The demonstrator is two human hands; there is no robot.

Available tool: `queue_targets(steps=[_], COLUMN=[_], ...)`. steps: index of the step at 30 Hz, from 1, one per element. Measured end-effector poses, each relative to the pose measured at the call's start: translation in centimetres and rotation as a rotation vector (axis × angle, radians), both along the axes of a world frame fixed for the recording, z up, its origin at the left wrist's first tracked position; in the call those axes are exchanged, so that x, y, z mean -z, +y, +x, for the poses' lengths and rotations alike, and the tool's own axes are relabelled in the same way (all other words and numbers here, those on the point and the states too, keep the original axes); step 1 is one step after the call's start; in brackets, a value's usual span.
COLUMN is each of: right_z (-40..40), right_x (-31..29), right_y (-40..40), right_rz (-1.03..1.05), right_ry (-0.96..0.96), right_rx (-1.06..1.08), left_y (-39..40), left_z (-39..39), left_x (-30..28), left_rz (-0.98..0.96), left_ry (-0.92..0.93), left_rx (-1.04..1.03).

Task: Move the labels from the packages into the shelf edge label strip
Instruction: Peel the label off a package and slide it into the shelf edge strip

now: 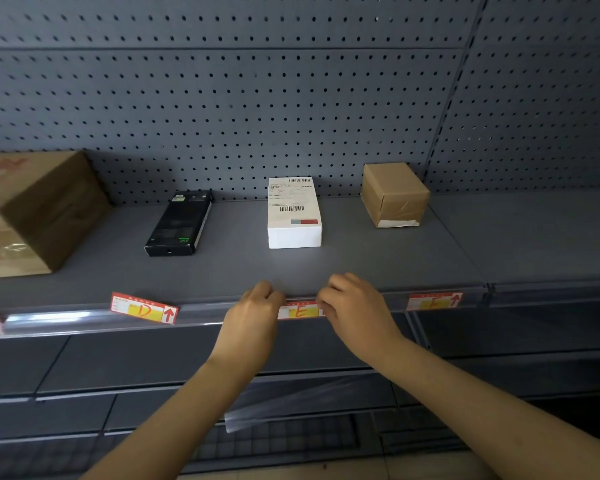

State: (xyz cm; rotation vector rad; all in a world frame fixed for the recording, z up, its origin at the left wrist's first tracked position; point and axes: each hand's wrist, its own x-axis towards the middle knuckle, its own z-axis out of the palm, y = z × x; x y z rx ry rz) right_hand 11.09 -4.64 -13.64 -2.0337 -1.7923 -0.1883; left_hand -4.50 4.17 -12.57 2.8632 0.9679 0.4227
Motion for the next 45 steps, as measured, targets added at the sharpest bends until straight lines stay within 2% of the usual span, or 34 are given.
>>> queue_targets(steps=[5,10,13,17,23,28,34,38,45], right_z=[0.6,0.8,0.9,-1.5,-10.0,-15.6,-19.7,-20.7,-20.1], right_x=[-0.8,-1.4,-1.9,-1.5,-0.6,0.0,0.7,0.6,0.1], right_y=[-0.1,-1.0,-0.8,0.5,4.9,8.9,11.6,12.3,12.2], right_rz=[-0.023,0.076,0.137,0.133,0.108,0.117,0.139,0.125,0.072], right_ry=[0.023,0.263,0.345,0.297,0.228,0.257,0.176,0.163,0.073], right_rx=[-0.064,0.048,0.098,0.016,-0.149,-0.081,0.077,0.138,0.121], left_y=[0.2,0.8,1.7,3.4,7.2,11.0,13.5,14.4,14.1], left_z=[0.0,-1.9,-3.9,-7.1,-12.8,-16.5,-18.8,-19.5,-19.5], left_x=[0.4,0.3,-0.3,-0.9,-1.9,-2.2,-2.7,-2.2,-1.3], left_rz=[-0.031,-0.034,-0.025,-0.003,0.000,0.000,-0.040,-0.106,-0.074], left_ry=[-0.040,-0.120,-0.156,-0.191,-0.193,-0.184,-0.232,-0.237,-0.225], left_rx=[-0.024,-0.074,-0.120,-0.186,-0.221,-0.160,-0.037,0.014,0.053])
